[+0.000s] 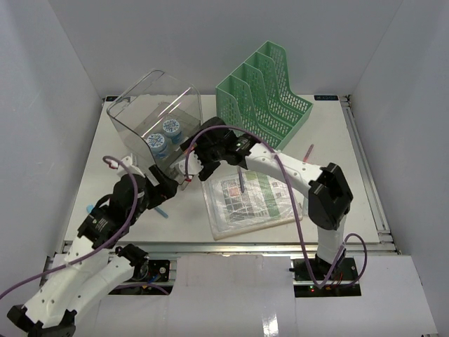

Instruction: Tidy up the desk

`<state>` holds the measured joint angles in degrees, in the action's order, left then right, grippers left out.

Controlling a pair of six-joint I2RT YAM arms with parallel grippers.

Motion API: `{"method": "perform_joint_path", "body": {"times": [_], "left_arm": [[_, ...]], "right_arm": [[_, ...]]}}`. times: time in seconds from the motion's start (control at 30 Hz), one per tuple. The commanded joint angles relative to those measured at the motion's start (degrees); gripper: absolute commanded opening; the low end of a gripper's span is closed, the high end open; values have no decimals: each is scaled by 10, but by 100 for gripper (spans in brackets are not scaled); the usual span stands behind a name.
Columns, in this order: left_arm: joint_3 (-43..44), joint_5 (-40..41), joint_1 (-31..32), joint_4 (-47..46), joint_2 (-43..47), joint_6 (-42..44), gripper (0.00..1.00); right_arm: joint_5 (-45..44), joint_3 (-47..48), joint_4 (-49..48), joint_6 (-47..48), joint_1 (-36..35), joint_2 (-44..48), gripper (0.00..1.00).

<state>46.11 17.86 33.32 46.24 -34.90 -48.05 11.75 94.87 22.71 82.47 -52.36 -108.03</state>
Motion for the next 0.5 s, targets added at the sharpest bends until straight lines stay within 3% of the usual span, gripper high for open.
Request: {"method": "perform_joint_path", "body": {"times": [0.0,0.1,0.2,0.37,0.47], "left_arm": [[58,22,-11,-13,-76,53,96],[69,-4,-59,-19,-92,58,97],[60,-95,-129,-28,-94,64,97],[57,-197,-293,-29,-93,91,96],[69,-215,-374,-17,-93,100,96]], "right_arm": [[117,-31,10,-197,67,116,93],[191,-107,27,-252,108,200,94],[247,-212,23,-268,150,279,95],[333,-330,22,-314,204,366,95],[388,-369,22,-327,227,391,95]]}}
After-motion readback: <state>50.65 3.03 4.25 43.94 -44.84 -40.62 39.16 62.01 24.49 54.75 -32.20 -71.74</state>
